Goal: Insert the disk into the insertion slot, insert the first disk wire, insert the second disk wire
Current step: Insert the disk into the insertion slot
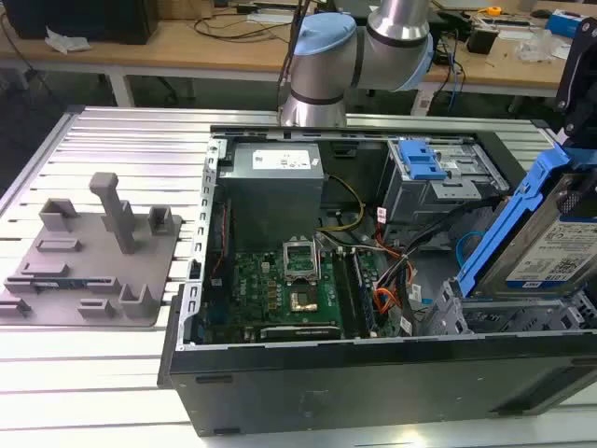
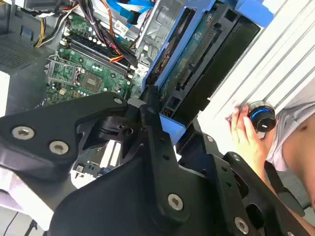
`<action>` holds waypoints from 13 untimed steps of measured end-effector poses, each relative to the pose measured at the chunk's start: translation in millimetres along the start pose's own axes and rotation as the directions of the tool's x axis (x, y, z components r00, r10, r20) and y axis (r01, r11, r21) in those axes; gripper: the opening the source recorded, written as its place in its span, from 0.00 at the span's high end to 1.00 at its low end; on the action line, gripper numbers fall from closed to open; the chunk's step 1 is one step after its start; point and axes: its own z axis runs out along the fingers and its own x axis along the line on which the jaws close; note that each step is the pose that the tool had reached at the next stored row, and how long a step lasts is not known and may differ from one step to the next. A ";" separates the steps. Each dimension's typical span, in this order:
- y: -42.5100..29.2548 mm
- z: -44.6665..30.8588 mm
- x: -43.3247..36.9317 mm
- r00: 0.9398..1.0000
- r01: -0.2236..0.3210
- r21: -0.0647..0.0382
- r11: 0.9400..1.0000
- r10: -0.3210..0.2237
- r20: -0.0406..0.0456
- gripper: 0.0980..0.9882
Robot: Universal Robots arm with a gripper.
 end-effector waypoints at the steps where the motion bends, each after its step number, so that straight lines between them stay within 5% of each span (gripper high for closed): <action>1: 0.0 0.0 0.0 1.000 0.000 0.000 1.000 0.000 0.000 0.70; 13: 0.0 0.0 0.0 1.000 0.000 0.000 1.000 0.000 0.000 0.70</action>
